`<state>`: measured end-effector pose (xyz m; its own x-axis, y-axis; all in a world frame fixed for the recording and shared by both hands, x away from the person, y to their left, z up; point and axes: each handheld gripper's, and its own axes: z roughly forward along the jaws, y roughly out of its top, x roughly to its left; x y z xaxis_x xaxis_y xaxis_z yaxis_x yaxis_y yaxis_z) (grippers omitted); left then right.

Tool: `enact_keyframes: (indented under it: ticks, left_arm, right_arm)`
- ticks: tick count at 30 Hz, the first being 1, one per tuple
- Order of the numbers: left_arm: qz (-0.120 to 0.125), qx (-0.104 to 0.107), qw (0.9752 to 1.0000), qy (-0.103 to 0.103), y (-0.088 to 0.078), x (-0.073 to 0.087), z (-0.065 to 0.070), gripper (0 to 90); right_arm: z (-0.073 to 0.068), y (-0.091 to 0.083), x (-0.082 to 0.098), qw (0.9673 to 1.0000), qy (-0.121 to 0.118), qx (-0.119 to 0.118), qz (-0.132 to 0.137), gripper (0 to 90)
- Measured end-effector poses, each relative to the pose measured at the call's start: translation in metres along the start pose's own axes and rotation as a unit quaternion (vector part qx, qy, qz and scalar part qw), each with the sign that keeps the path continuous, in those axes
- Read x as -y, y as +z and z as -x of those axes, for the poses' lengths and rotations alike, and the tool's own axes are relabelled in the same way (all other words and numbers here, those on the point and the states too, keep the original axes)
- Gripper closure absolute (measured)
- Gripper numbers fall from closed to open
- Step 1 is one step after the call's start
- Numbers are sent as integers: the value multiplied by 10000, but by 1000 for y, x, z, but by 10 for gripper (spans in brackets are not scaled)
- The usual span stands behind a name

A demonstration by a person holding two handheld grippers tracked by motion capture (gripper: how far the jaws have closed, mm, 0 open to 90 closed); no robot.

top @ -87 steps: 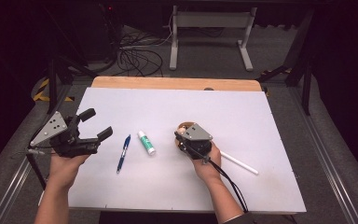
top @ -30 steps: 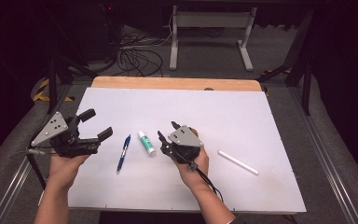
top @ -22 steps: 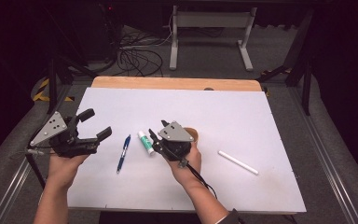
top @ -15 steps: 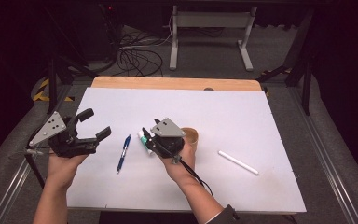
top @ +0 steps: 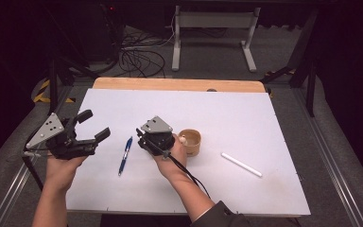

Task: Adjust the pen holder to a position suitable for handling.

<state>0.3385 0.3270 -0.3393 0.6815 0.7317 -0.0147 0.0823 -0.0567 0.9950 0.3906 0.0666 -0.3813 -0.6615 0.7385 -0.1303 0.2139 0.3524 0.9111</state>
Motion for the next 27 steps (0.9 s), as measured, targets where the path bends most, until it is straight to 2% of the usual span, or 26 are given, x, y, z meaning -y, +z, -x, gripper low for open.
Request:
enact_keyframes:
  ticks: [15,27]
  left_arm:
    - [-6,-18,10000,15,-2,-1,-1,101]
    - [-4,-45,10000,4,-4,-1,-3,102]
  right_arm:
    - [-9,33,0,9990,-102,-115,-408,540]
    - [-4,62,11,9954,-89,-74,-951,559]
